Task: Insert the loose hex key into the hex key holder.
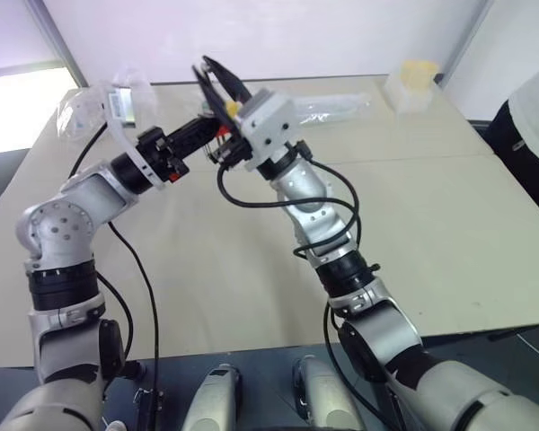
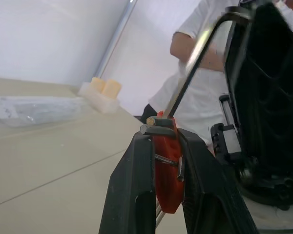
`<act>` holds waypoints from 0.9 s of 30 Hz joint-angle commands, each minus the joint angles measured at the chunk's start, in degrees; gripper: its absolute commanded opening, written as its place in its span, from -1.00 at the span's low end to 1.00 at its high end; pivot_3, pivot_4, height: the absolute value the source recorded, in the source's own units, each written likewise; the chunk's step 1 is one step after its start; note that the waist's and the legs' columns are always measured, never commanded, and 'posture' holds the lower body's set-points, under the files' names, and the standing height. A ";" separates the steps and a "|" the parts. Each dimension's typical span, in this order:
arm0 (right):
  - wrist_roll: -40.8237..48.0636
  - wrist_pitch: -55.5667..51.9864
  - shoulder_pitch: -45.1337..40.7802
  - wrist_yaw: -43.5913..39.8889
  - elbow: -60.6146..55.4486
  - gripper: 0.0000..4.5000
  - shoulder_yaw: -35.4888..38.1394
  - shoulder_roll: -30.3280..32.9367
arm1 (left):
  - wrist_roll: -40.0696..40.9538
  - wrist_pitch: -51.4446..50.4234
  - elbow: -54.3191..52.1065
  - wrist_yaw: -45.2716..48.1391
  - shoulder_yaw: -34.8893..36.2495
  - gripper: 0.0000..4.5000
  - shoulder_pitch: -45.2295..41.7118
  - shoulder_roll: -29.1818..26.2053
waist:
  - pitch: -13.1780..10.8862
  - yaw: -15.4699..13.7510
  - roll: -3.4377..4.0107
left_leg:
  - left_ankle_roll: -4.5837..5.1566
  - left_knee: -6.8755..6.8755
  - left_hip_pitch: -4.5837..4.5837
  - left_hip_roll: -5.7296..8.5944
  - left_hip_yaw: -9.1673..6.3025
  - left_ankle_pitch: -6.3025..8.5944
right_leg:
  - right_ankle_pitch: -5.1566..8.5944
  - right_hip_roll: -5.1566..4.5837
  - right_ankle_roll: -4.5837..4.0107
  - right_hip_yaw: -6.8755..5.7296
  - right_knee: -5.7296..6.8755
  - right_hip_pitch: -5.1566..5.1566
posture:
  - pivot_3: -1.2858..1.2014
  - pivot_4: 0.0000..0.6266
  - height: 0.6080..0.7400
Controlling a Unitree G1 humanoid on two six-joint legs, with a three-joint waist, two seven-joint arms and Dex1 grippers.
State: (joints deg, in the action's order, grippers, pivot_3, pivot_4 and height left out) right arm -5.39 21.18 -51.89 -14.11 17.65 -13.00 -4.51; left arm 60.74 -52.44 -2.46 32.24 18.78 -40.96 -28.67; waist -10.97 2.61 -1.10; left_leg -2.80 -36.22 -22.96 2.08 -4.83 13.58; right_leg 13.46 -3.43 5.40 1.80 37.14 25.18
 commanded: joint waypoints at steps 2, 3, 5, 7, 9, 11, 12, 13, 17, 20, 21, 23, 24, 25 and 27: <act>0.98 -0.80 -0.04 -1.04 -2.66 0.62 -0.07 -0.52 | 0.92 0.21 -1.44 0.16 1.12 -0.90 -1.04 -0.88 | 0.00 -0.05 0.00 | 0.00 -0.01 0.00 0.00 0.00 0.00 | 0.00 0.00 0.00 0.00 0.00 -0.01 | 0.03 -0.52 1.00; 1.13 -1.10 0.06 -1.31 -2.75 0.82 -0.07 -0.50 | 0.96 0.16 -1.61 0.09 1.12 -0.90 -0.90 -0.89 | 0.00 -0.05 0.00 | 0.00 -0.01 0.00 0.00 0.00 0.00 | 0.00 0.00 0.00 0.00 0.00 -0.02 | 0.03 -0.52 1.00; 1.33 -1.51 0.42 -1.82 -3.20 0.82 0.03 -0.27 | 1.04 -0.06 -2.14 -0.05 1.12 -0.90 -0.42 -1.01 | 0.00 -0.05 0.00 | 0.00 -0.01 0.00 0.00 0.00 0.00 | 0.00 0.00 0.00 0.00 0.00 -0.02 | 0.03 -0.52 1.00; 1.48 -1.85 0.81 -2.16 -3.75 0.82 0.14 -0.08 | 1.15 -0.29 -2.53 -0.22 1.19 -0.90 -0.01 -1.18 | 0.00 -0.03 0.00 | 0.00 -0.01 0.00 0.00 -0.01 0.00 | 0.00 0.00 0.00 0.00 0.00 -0.02 | 0.03 -0.52 1.00; 1.90 -2.69 1.60 -2.54 -4.66 0.82 0.48 0.26 | 1.47 -0.83 -2.99 -0.58 1.40 -0.90 0.56 -1.38 | 0.00 -0.01 0.00 | 0.00 -0.01 0.00 0.00 0.00 0.00 | 0.00 0.00 0.00 0.00 0.00 -0.02 | 0.03 -0.52 1.00; 2.30 -3.60 2.34 -2.84 -5.65 0.82 0.80 0.78 | 1.95 -1.70 -3.57 -1.05 1.67 -0.90 1.20 -1.60 | 0.00 -0.02 0.00 | 0.00 0.00 0.01 0.00 -0.01 0.00 | 0.00 0.00 0.00 0.00 0.00 -0.02 | 0.03 -0.52 1.00; 2.50 -4.12 2.89 -3.00 -6.23 0.82 1.08 1.28 | 2.76 -2.56 -3.98 -2.45 2.10 -0.90 1.64 -1.32 | 0.00 -0.03 0.00 | 0.00 0.00 0.01 0.00 -0.01 0.00 | 0.00 0.00 0.00 0.00 0.00 -0.02 | 0.03 -0.52 1.00; 2.63 -4.54 3.26 -3.10 -6.69 0.82 1.23 1.63 | 3.45 -3.18 -4.27 -3.57 2.44 -0.90 1.94 -1.13 | 0.00 -0.04 0.00 | 0.00 -0.01 0.01 -0.01 -0.01 0.00 | 0.00 -0.01 0.00 0.00 0.00 -0.02 | 0.03 -0.52 1.00; 3.06 -6.66 5.96 -3.88 -8.76 0.82 1.53 3.71 | 8.92 -7.39 -9.21 -12.99 4.04 -0.90 7.58 0.93 | 0.00 -0.04 -0.01 | 0.00 0.00 0.08 -0.05 -0.01 0.00 | 0.00 -0.07 0.00 0.01 -0.02 -0.09 | 0.03 -0.52 1.00; 2.93 -7.86 7.67 -4.28 -10.41 0.82 1.00 4.10 | 13.83 -9.88 -12.44 -18.90 5.46 -0.90 13.05 1.09 | 0.00 -0.01 -0.01 | 0.00 0.00 0.12 -0.04 0.00 0.00 | 0.00 -0.05 0.00 0.03 0.02 -0.10 | 0.03 -0.52 1.00; 2.88 -8.23 8.19 -4.41 -10.91 0.82 0.83 4.16 | 15.45 -10.56 -13.27 -20.97 5.82 -0.90 14.85 1.06 | 0.00 0.02 -0.01 | 0.00 0.00 0.12 -0.04 0.00 0.00 | 0.00 -0.05 0.00 0.03 0.03 -0.09 | 0.03 -0.52 1.00; 2.87 -9.13 9.39 -4.71 -12.03 0.82 0.47 4.15 | 16.71 -11.33 -14.32 -25.24 6.24 -0.90 18.60 0.79 | 0.00 0.01 -0.01 | 0.00 0.04 0.22 -0.05 0.01 0.00 | 0.00 -0.05 0.00 0.05 0.03 -0.16 | 0.03 -0.52 1.00; 2.80 -9.49 9.69 -4.74 -12.42 0.82 0.35 4.06 | 16.94 -11.44 -14.42 -27.34 6.36 -0.90 19.95 0.60 | 0.00 -0.05 0.00 | 0.00 0.05 0.31 -0.06 0.01 0.01 | 0.00 -0.05 0.00 0.05 0.02 -0.24 | 0.03 -0.52 1.00; 2.76 -9.84 10.14 -4.83 -12.83 0.82 0.18 3.99 | 18.59 -11.39 -13.57 -31.14 7.08 -0.90 21.57 1.19 | 0.00 -0.10 -0.01 | 0.01 0.06 0.43 -0.06 0.01 0.01 | 0.00 -0.05 -0.01 0.06 0.01 -0.36 | 0.03 -0.52 1.00; 2.76 -10.41 10.75 -5.00 -13.50 0.82 -0.10 3.87 | 20.50 -11.67 -12.38 -37.46 7.41 -0.90 24.33 1.81 | 0.00 -0.17 0.00 | 0.01 0.03 0.56 -0.07 -0.01 0.01 | 0.01 -0.04 -0.01 0.05 -0.01 -0.52 | 0.03 -0.52 1.00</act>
State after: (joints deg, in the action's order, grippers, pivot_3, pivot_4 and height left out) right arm -3.07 10.69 -40.63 -18.94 7.27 -12.88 -0.10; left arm 78.65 -64.33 -14.30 -1.07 24.45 -16.98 -26.91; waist -10.97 2.44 -1.10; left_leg -2.79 -36.22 -22.37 2.02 -4.86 13.59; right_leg 13.47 -3.47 5.39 1.85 37.12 24.61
